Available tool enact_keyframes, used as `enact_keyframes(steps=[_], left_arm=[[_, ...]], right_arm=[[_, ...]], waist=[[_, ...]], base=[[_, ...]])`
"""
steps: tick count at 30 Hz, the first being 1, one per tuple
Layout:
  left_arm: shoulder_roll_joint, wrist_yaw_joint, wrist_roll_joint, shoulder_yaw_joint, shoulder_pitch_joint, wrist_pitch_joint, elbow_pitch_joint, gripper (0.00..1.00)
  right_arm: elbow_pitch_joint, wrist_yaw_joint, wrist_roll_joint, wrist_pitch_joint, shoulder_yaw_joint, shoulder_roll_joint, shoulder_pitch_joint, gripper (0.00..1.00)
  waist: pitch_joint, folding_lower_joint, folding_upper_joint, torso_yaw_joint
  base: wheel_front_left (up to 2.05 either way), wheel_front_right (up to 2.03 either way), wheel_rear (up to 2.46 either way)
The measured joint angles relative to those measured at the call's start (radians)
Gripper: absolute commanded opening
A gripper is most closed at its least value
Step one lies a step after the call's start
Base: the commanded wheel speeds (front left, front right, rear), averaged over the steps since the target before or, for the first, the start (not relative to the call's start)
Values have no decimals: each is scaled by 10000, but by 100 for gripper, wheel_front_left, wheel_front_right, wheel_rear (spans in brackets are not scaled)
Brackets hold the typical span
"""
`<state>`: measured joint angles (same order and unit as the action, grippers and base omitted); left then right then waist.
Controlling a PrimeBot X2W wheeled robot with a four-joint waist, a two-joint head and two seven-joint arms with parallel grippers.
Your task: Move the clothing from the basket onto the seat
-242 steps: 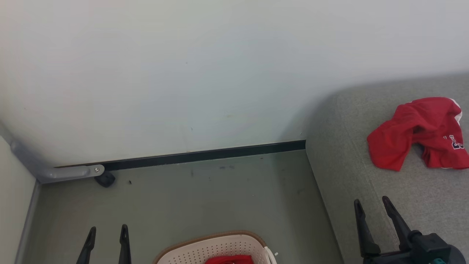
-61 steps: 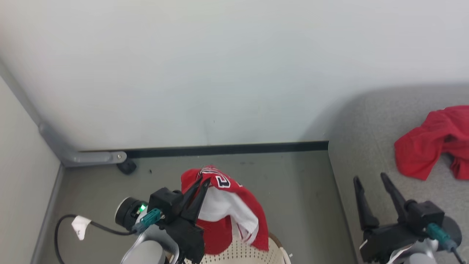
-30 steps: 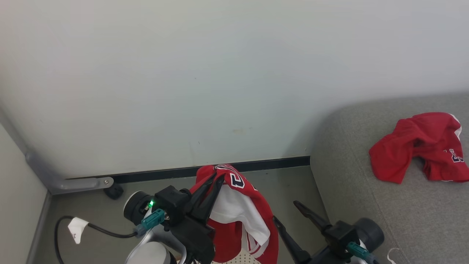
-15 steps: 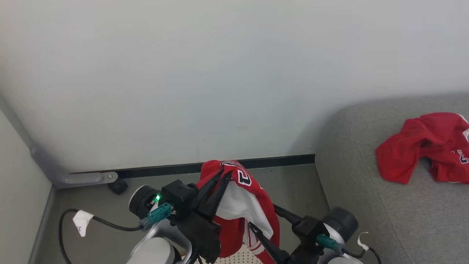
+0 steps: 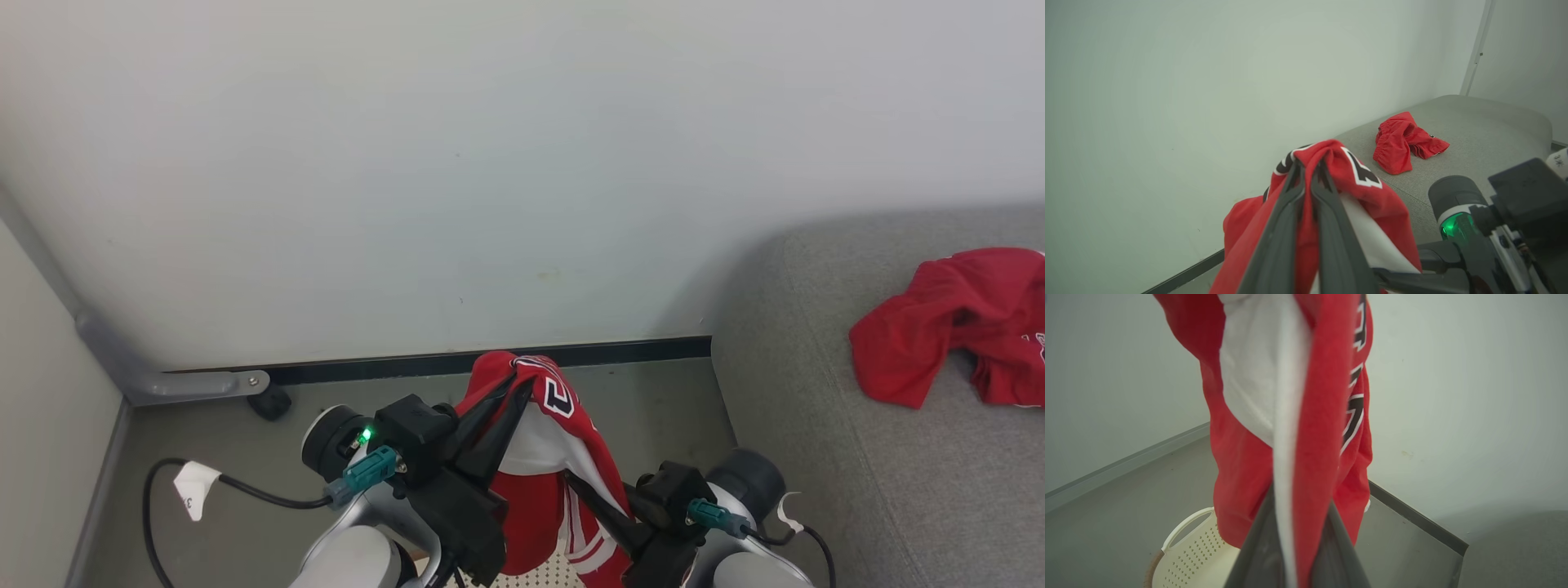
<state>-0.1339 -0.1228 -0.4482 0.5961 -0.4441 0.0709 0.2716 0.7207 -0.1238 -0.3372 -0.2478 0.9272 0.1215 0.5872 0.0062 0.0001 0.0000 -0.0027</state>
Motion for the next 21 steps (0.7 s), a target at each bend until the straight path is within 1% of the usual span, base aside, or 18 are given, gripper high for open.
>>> enact_keyframes(steps=[6, 7, 8, 9, 10, 11, 12, 21], left_arm=[[-123, 163, -115, -121, 36, -4, -184, 0], [-132, 176, -180, -146, 54, -4, -201, 3], [-148, 186, -211, -163, 91, -4, -224, 25], [-150, 188, -242, -173, 148, -4, -238, 25], [-148, 224, -259, -176, 221, -4, -255, 47], [-148, 224, -259, -176, 221, -4, -255, 91], [-148, 261, -259, -174, 266, -4, -261, 100], [-151, 383, -359, -341, 493, 102, -431, 100]], right_arm=[[46, -6, -477, -12, -4, 130, 156, 0], [44, -6, -548, -13, -73, 201, 184, 0], [35, -6, -619, -15, -148, 284, 190, 0], [33, -6, -698, -15, -234, 370, 190, 0], [21, -8, -780, -15, -328, 460, 190, 0], [21, -8, -780, -15, -328, 460, 190, 0], [0, -8, -872, -17, -439, 556, 190, 0], [-640, -8, -1206, -13, -1611, 1732, 197, 0]], waist=[[57, 0, 0, -137], [64, 0, 0, -172], [72, 0, 0, -210], [81, 0, 0, -250], [90, 0, 0, -290], [90, 0, 0, -290], [100, 0, 0, -331], [147, 0, 0, -774]], base=[[0, 0, 0], [0, 0, 0], [0, 0, 0], [0, 0, 0], [0, 0, 0], [0, 0, 0], [0, 0, 0], [0, 0, 0]])
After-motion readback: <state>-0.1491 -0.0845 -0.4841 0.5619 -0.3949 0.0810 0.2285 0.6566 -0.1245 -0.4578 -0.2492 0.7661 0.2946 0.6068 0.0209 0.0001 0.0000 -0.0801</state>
